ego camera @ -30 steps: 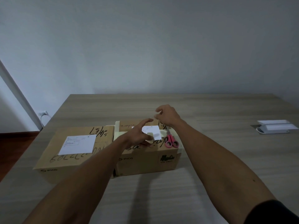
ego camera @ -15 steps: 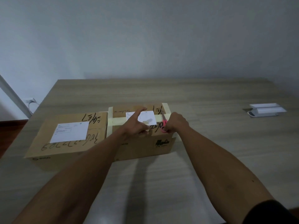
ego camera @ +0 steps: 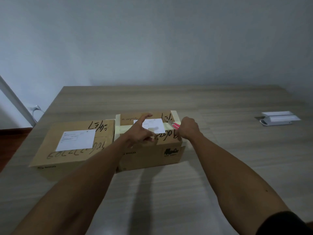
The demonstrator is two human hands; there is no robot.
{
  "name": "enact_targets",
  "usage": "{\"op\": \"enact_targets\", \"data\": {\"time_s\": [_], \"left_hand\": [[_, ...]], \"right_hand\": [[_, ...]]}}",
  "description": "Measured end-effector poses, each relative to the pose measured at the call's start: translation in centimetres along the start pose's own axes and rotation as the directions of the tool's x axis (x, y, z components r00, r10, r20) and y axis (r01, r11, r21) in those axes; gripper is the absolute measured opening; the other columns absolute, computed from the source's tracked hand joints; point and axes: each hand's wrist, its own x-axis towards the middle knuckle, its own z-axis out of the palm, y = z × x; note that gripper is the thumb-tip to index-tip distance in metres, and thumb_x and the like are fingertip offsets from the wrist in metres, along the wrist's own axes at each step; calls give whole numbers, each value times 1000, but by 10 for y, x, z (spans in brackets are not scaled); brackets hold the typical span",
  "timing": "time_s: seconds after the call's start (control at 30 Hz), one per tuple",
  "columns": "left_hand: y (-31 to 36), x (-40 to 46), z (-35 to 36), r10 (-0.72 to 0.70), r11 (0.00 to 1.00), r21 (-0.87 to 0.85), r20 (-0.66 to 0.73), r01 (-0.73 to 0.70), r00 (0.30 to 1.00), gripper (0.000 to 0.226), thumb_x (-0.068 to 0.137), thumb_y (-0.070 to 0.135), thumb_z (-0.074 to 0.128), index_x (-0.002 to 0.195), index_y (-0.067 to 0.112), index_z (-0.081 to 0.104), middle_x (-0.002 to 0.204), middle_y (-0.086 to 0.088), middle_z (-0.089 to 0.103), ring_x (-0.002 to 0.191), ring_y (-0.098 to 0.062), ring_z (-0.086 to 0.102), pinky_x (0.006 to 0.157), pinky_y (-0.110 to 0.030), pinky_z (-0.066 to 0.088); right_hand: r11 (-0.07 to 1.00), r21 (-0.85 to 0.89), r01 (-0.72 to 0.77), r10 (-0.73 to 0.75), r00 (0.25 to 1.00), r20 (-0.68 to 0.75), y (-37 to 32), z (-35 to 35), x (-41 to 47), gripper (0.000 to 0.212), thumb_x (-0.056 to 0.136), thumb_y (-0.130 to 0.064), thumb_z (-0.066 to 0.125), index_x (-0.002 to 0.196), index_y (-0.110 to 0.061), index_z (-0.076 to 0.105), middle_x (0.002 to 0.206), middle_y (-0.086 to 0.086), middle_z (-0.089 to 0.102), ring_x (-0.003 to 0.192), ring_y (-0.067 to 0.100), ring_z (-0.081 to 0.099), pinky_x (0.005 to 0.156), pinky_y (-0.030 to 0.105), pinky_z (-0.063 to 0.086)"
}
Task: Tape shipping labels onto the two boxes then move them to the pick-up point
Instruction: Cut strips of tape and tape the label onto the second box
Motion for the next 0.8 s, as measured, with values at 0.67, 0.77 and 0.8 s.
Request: {"op": "enact_targets", "data": {"time_s": [0.67,0.77,0.8], "left_hand": [[38,-5,-50,21,999,34,-104,-17,994,81,92,-10,65,147,39,32,100,-29,74,75,-27,71,56,-31,42],[41,-5,-49,22,998,51,-53,-20,998,81,92,-9,65,147,40,32,100,-28,74,76,-26,70,58,-31,44],[42,-5,-48,22,998,63,-27,-20,999,80,92,-8,66,147,41,32,100,-26,75,77,-26,70,59,-32,45]], "right_hand": [[973,195,127,-216,799,561,-18,-56,15,15,76,-35,85,83,-21,84,123,-2,60,112,18,55,87,39,44],[974,181,138,-217,803,556,-19,-57,15,33,71,-35,88,94,-13,83,111,0,62,98,17,53,79,37,42],[973,186,138,-220,802,556,-19,-58,16,33,70,-35,89,94,-12,83,107,1,61,96,18,52,77,36,41]]}}
